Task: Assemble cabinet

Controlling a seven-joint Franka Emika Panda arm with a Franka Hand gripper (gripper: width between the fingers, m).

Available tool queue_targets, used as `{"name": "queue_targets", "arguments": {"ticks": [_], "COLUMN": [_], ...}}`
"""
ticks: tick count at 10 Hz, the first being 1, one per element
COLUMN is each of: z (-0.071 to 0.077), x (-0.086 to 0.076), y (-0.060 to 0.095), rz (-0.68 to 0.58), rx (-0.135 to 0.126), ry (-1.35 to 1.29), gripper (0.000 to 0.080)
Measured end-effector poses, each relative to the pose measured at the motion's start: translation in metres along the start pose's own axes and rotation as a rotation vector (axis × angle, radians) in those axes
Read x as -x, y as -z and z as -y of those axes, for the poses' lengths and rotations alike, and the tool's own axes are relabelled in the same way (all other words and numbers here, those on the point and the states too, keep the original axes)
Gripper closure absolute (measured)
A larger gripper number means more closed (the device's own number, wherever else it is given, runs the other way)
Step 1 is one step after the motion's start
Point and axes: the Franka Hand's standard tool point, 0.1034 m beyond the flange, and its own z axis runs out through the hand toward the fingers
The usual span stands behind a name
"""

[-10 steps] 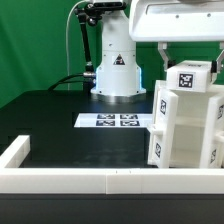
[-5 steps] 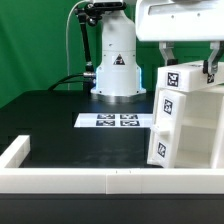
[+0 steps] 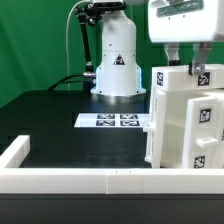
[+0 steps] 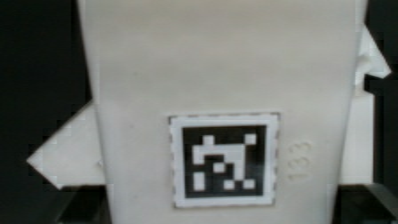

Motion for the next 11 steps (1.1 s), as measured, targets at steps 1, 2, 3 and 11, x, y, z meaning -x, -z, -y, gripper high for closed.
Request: {"name": "queue_targets", "arguments": {"ticks": [1, 2, 3, 11], "z": [0.0001, 0.0, 0.0, 0.0008], "x": [0.0006, 0.0008, 0.0021, 0.0084], "y": [-0.0002, -0.0006, -0.0012, 0.0005], "rz": [0.007, 0.009, 0.019, 0.068], "rx": [-0.001, -0.001, -0.001, -0.001], "ry": [-0.072, -0.106, -0.189, -0.595], "gripper": [0.0237, 0.0236, 0.0236, 0.0236]}}
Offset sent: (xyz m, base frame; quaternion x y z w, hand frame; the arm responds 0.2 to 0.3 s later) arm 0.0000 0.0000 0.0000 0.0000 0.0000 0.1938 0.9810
